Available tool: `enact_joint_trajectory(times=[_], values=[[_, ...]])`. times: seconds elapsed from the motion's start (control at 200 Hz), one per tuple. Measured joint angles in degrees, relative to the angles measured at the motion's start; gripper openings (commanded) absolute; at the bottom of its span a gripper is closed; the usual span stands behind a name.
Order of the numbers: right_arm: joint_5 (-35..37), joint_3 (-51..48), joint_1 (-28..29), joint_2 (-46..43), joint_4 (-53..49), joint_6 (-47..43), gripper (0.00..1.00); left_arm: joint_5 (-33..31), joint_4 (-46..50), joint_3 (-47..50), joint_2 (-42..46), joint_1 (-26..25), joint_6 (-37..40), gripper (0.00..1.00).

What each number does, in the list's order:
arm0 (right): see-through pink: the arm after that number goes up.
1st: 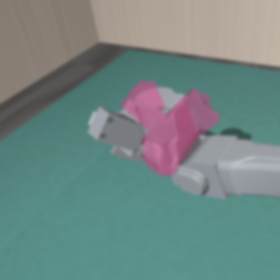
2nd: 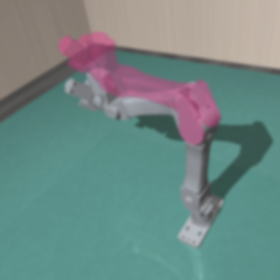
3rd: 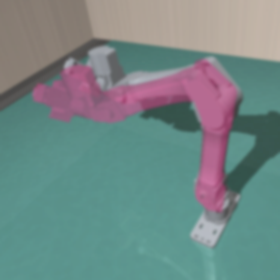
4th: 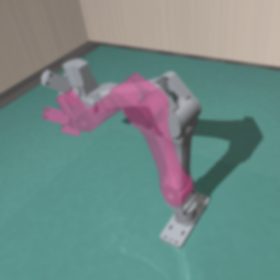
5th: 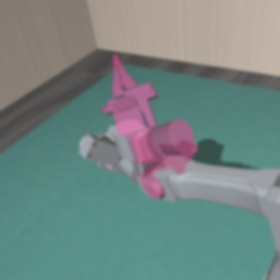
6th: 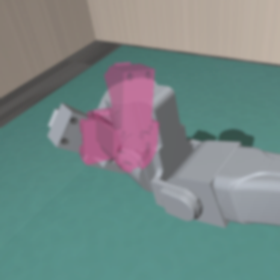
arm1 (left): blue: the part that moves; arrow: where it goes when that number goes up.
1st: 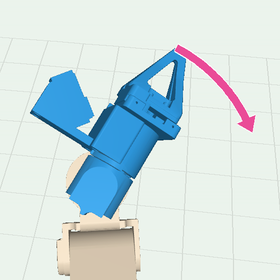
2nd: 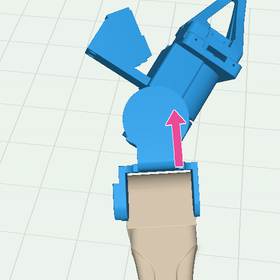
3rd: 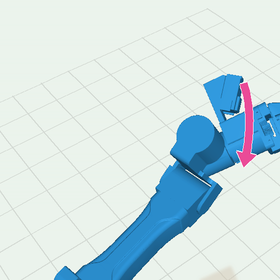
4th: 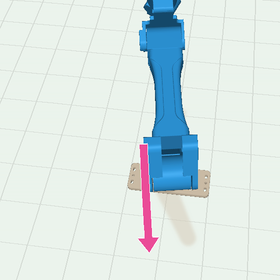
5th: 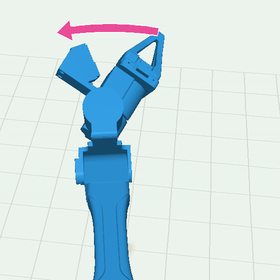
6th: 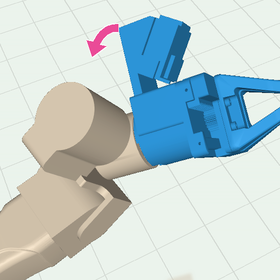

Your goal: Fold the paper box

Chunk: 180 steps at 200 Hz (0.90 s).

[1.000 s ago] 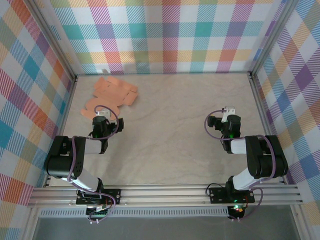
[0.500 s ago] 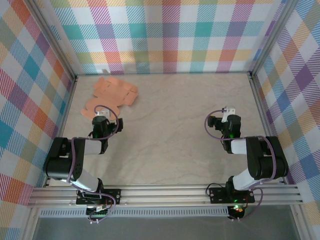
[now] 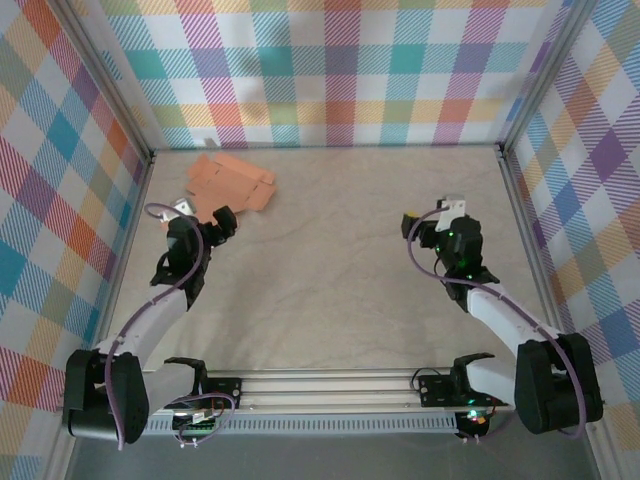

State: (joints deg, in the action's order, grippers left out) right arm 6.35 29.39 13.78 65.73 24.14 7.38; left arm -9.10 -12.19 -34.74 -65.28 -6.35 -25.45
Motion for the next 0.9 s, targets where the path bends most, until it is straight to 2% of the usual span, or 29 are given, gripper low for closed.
enact_joint_trajectory(times=[0.115,0.215,0.345,0.51,0.79,0.9], values=[[-1.6,1.6,6.4,1.3,-2.5,2.0,1.00,0.3,5.3,-5.2,-5.4,0.0,-9.1,1.00],[-4.0,3.7,10.9,4.2,-2.6,4.7,1.00,-1.9,13.4,-10.8,-10.4,0.0,-17.2,1.00],[-6.3,5.2,13.9,8.0,-2.6,7.8,1.00,-2.8,22.3,-16.3,-14.9,0.0,-28.6,0.98],[-8.0,5.9,15.6,10.8,-2.6,9.8,1.00,-2.6,27.2,-17.0,-18.1,0.0,-40.2,0.91],[-9.1,8.0,15.9,12.8,-3.2,11.7,1.00,-2.4,28.6,-17.9,-21.9,0.0,-46.9,0.91],[-9.8,8.5,15.9,13.6,-3.3,12.1,1.00,0.1,27.6,-21.1,-26.5,0.1,-48.4,0.91]])
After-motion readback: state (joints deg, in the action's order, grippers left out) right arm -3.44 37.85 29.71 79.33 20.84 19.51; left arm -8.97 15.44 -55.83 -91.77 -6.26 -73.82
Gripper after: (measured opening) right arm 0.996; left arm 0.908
